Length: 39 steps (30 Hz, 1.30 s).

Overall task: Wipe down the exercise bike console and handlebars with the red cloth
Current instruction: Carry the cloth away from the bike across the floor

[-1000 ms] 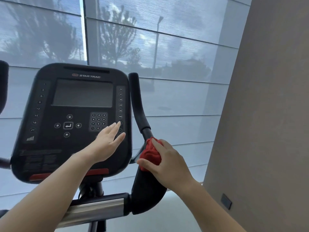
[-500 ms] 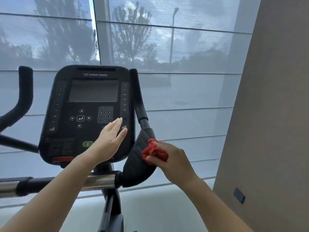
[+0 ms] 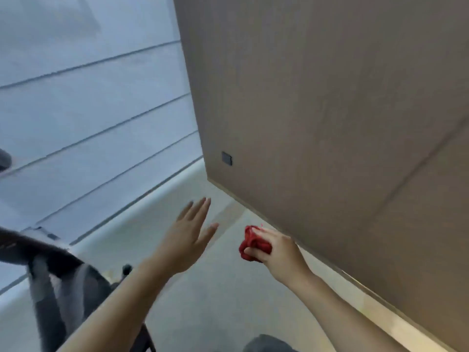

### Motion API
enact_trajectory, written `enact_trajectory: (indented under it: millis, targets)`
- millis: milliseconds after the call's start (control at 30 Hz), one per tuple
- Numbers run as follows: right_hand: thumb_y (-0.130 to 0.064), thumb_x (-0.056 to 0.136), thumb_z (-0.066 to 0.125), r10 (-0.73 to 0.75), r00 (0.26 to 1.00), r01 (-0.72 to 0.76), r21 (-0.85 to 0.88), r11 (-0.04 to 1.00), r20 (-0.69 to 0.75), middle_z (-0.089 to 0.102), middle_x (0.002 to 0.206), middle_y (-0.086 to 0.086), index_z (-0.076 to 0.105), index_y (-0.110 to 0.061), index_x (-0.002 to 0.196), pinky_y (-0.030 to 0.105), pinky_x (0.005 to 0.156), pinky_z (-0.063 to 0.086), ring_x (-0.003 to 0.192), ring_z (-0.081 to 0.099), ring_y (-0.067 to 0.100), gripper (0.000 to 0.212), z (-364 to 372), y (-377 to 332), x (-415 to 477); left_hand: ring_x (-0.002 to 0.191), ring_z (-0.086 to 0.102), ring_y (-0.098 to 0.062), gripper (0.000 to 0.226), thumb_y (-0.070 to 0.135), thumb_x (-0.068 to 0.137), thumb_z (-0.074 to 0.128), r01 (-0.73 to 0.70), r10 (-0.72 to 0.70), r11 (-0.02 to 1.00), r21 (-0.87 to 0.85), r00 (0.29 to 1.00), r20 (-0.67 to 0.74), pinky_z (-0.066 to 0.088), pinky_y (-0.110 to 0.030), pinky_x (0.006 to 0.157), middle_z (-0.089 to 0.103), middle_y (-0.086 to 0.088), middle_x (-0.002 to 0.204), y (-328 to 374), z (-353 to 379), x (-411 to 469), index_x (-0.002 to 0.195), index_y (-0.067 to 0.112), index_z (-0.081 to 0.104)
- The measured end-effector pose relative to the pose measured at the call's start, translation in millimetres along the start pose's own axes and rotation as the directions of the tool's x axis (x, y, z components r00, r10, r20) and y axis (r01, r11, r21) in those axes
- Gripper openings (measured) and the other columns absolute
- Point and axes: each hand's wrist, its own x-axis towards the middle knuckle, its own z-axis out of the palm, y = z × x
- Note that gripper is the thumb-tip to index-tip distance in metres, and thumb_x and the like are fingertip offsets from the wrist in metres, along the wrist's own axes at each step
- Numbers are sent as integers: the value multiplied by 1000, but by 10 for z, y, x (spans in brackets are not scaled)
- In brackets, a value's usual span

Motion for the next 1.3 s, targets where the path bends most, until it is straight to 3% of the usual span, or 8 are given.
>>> enact_trajectory:
  millis: [100, 233, 467, 600, 967, 1133, 1300]
  targets:
    - [-48, 77, 67, 227, 969, -236, -106, 966, -95, 51, 136, -4, 54, -25, 127, 22, 98, 33, 122, 47, 17, 56, -281, 694, -633, 144, -9, -10, 77, 67, 83, 10, -102, 102, 995, -16, 947, 306, -6, -29, 113, -3, 11, 158, 588, 928, 103, 150, 31, -1]
    - [-49, 81, 62, 465, 861, -484, -54, 873, -206, 45, 141, -5, 47, -24, 134, 27, 103, 32, 124, 44, 17, 61, -525, 1312, -1360, 145, -7, -13, 73, 66, 87, 11, -281, 240, 960, -15, 790, 564, -2, -33, 115, -1, 9, 159, 1247, 1649, 168, 150, 31, -1]
    - [-47, 81, 64, 727, 610, -689, 244, 683, -314, 61, 121, -3, 56, -22, 125, 26, 92, 44, 108, 56, 15, 51, -770, 1756, -2026, 145, -5, -14, 68, 60, 91, 15, -550, 389, 834, -48, 522, 759, 2, -34, 116, -2, 9, 159, 2128, 2279, 489, 150, 30, -2]
    - [-49, 80, 63, 814, 469, -750, 332, 572, -342, 60, 122, -1, 55, -21, 126, 28, 94, 43, 107, 55, 17, 54, -981, 1917, -2180, 146, -2, -16, 66, 58, 92, 15, -693, 450, 717, -68, 387, 805, 5, -36, 117, -2, 7, 159, 2597, 2598, 733, 150, 29, -1]
    - [-54, 79, 61, 870, 74, -734, 564, 379, -488, 64, 110, -9, 58, -27, 121, 14, 84, 43, 94, 58, 9, 50, -1560, 1999, -2651, 146, -5, -16, 64, 54, 96, 19, -875, 536, 377, -303, -60, 842, 11, -39, 119, -2, 6, 159, 4031, 3160, 1012, 150, 28, -3]
    - [-57, 77, 62, 834, -188, -616, 724, 311, -518, 57, 90, -21, 61, -32, 109, 6, 69, 39, 77, 54, 3, 41, -1520, 1887, -3247, 145, -8, -12, 64, 55, 96, 19, -883, 519, 236, -405, -238, 821, 9, -36, 119, -4, 10, 158, 4674, 3379, 586, 149, 30, -4]
    - [-58, 77, 61, 788, -397, -465, 843, 270, -471, 57, 94, -19, 61, -31, 112, 5, 70, 38, 80, 54, 2, 45, -1300, 1870, -4018, 145, -9, -11, 64, 56, 96, 19, -869, 453, 50, -493, -420, 786, 5, -33, 117, -4, 10, 158, 5215, 3662, -282, 150, 30, -4]
